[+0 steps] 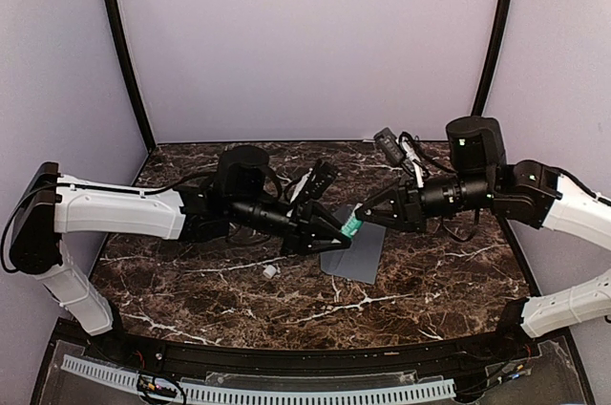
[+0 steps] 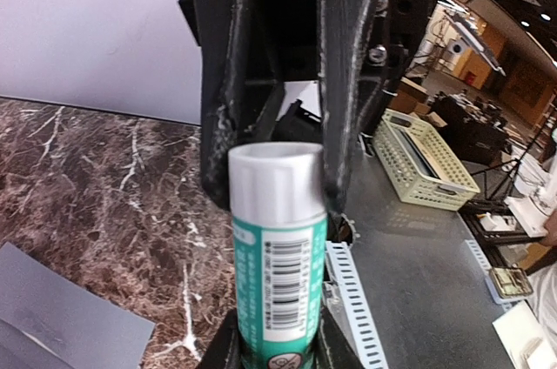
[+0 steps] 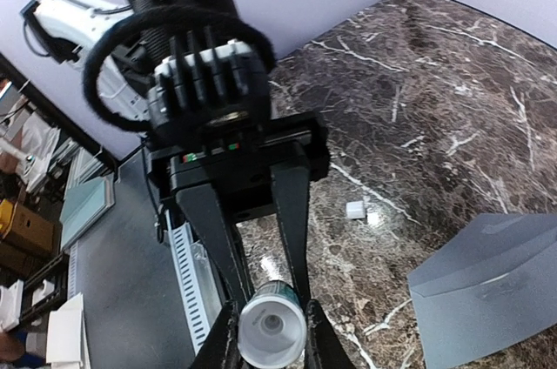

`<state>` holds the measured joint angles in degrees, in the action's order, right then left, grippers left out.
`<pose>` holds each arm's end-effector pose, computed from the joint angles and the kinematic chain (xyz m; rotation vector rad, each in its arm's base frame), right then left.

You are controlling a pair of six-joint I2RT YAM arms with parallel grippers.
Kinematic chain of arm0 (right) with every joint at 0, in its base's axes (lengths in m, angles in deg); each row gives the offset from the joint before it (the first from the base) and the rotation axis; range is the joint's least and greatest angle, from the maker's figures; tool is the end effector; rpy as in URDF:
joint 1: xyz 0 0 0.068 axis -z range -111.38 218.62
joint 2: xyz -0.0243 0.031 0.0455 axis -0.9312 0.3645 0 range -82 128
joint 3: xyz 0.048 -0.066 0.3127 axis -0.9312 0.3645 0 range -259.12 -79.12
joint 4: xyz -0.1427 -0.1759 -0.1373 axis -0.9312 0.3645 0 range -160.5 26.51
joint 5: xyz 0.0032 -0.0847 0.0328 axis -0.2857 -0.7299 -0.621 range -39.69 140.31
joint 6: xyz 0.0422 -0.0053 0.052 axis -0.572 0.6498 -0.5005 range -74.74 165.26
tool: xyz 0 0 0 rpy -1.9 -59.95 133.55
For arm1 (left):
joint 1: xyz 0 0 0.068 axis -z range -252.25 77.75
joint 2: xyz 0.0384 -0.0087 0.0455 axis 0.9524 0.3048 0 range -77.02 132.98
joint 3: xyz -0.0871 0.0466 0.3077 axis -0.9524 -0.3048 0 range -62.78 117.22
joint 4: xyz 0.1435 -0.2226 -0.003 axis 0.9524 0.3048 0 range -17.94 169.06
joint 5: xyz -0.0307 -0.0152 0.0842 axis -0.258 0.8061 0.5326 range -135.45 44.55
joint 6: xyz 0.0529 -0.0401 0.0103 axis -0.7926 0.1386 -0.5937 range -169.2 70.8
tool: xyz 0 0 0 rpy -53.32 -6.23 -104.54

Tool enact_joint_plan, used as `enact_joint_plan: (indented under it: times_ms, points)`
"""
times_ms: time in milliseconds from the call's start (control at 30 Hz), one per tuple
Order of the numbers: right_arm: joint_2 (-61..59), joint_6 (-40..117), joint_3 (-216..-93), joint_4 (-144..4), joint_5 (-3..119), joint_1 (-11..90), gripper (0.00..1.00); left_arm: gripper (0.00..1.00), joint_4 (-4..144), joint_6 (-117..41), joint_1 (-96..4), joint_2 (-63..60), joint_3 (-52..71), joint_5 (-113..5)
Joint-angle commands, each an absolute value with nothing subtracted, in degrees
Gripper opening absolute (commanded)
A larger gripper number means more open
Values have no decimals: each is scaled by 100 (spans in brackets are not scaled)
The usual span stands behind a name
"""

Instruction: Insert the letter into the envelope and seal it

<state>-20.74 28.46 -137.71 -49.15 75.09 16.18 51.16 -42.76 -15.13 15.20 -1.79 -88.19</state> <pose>0.1231 0.1972 0.3890 -0.9441 1.9410 1.1747 0.1798 -0.3451 0.3311 1.3332 1.4086 -1.4233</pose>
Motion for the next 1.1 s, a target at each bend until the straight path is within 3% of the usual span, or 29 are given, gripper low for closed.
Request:
enact_joint_plan:
  times_ms: [0,233,367,467,600,667,900,1067]
  points:
    - [-2099,3286,-13743,-5238,8779,1563,5,0,4860,-4096,-1494,1246,-256,-9812]
    - [-2126,3426,-13622,-5503,9418,1554,5,0,4118,-3545,-1465,1350,-456,-11230]
    - [-2098,3445,-13598,-5530,9461,1554,7,0,3946,-3423,-1438,1428,-442,-11438]
    - [-2101,3393,-13628,-5527,9362,1553,20,0,4269,-3634,-1440,1415,-385,-11198]
    - [-2307,3149,-13643,-5564,8980,1551,49,0,4783,-4002,-1441,1368,-280,-10635]
    - [-2449,2929,-13647,-5547,8590,1549,57,0,4964,-4127,-1450,1321,-252,-10214]
    - [-2604,2248,-13765,-5224,7583,1554,70,0,5491,-4474,-1468,1166,-173,-8552]
    - [-2264,1876,-14027,-4629,6456,1554,71,0,5536,-4640,-1464,1163,-128,-7850]
